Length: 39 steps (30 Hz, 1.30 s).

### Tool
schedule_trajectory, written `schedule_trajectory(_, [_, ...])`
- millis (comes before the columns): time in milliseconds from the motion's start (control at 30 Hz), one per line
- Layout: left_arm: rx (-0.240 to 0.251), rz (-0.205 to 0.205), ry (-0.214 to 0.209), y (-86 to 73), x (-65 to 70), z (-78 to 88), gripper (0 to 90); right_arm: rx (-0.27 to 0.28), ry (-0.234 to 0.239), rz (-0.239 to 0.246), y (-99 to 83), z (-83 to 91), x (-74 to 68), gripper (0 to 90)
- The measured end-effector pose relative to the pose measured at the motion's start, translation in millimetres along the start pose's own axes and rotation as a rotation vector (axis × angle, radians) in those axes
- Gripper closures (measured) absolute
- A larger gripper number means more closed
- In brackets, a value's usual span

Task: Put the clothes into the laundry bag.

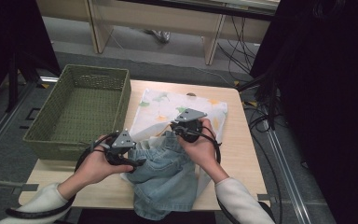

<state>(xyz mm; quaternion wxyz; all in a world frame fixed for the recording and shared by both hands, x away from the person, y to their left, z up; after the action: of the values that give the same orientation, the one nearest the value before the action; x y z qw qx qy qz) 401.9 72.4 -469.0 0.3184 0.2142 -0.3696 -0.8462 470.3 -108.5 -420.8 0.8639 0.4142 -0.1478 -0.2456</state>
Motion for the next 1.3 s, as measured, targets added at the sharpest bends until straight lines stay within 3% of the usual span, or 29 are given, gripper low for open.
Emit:
schedule_trajectory(33, [-0.001, 0.009, -0.012, -1.9, 1.4, -2.0, 26.9, 0.000, 0.000, 0.000, -0.2, 0.0, 0.0, 90.0])
schedule_trajectory(133, [0.000, -0.017, -0.033, -2.6, 6.7, -2.3, 27.3, 0.003, 0.006, -0.001, 0.0, 0.7, -0.4, 90.0])
schedule_trajectory(300, [0.028, -0.056, -0.031, 4.1, 11.6, 5.2, 27.2, 0.006, 0.000, 0.001, 0.5, 2.9, 0.4, 90.0])
schedule_trajectory(433, [0.012, -0.132, -0.014, -1.9, 15.7, -1.9, 24.8, 0.002, 0.003, 0.003, 0.4, 1.9, -0.4, 90.0])
schedule_trajectory(533, [-0.015, -0.167, -0.042, -7.9, 24.3, -10.7, 23.9, -0.005, 0.008, -0.001, -0.1, 0.7, -2.4, 90.0])
schedule_trajectory(633, [-0.021, -0.182, -0.062, -9.6, 29.4, -15.0, 23.5, -0.007, 0.010, -0.005, -0.5, -0.1, -3.1, 90.0])
schedule_trajectory(767, [0.035, -0.185, -0.069, 4.6, 30.2, 3.4, 23.4, -0.004, 0.008, 0.003, -0.9, 0.9, -0.4, 90.0])
schedule_trajectory(867, [0.055, -0.172, -0.121, 8.2, 39.3, 9.3, 23.1, -0.006, 0.008, -0.012, -1.8, 0.9, -0.1, 90.0])
schedule_trajectory(933, [0.024, -0.200, -0.136, 2.7, 47.6, 0.9, 22.9, -0.008, 0.008, -0.005, -1.6, -0.1, -0.5, 90.0])
schedule_trajectory(1033, [-0.019, -0.278, -0.105, -6.1, 54.8, -17.4, 22.7, -0.014, 0.010, 0.005, -1.0, -0.6, -2.7, 90.0])
schedule_trajectory(1200, [-0.071, -0.302, -0.092, -11.9, 59.6, -39.5, 25.4, -0.026, 0.024, 0.013, -2.4, -2.9, -5.3, 90.0])
schedule_trajectory(1300, [-0.108, -0.326, -0.078, -17.3, 61.1, -52.0, 31.4, -0.051, 0.038, 0.009, -6.9, -6.4, -6.7, 90.0])
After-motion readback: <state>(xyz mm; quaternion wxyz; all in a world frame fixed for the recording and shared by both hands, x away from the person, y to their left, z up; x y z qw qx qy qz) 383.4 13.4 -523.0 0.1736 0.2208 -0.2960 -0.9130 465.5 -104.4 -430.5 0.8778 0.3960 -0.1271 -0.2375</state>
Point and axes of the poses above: each handheld gripper's, and its own axes: z roughly backward along the jaws, y roughly out of its top, x roughly to its right, the point moved 6 cm from there along -z, roughly forward along the jaws, and after that the axes turned 12 degrees about y, right-handed, at the moved point
